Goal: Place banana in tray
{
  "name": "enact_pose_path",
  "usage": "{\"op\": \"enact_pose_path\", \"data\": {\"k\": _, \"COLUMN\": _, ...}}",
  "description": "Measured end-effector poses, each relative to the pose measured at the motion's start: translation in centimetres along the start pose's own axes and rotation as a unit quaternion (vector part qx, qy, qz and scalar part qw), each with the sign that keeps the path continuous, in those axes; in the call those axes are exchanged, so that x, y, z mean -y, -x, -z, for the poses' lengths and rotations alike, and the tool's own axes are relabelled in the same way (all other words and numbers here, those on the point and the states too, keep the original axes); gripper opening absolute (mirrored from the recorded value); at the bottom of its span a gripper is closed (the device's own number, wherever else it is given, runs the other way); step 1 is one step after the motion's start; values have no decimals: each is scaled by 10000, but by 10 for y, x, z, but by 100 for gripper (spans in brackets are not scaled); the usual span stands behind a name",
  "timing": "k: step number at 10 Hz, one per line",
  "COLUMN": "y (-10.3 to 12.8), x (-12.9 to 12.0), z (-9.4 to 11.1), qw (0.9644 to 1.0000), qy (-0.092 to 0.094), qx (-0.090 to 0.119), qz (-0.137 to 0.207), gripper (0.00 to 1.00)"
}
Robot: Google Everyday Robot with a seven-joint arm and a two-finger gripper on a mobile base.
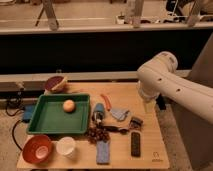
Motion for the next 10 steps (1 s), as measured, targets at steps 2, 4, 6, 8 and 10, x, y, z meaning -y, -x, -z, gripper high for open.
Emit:
{"op": "enact_pose_path", "data": {"k": 2, "y": 16, "x": 19, "z": -2, "qw": 9999, "qy": -102, "qx": 23, "qz": 137, "gripper": 80}}
{"op": "enact_pose_path", "data": {"k": 4, "y": 29, "x": 35, "z": -4, "qw": 9994, "qy": -193, "qx": 45, "qz": 280, "gripper": 80}}
{"op": "enact_pose_path", "data": {"k": 6, "y": 30, "x": 41, "z": -4, "qw": 9989, "qy": -273, "qx": 48, "qz": 382, "gripper": 80}}
{"op": "enact_pose_path", "data": {"k": 8, "y": 50, "x": 58, "z": -6, "qw": 9979, "qy": -362, "qx": 89, "qz": 536, "gripper": 80}}
{"op": "enact_pose_path", "data": {"k": 10, "y": 73, "x": 78, "z": -10, "qw": 9965, "qy": -474, "qx": 124, "qz": 683, "gripper": 80}}
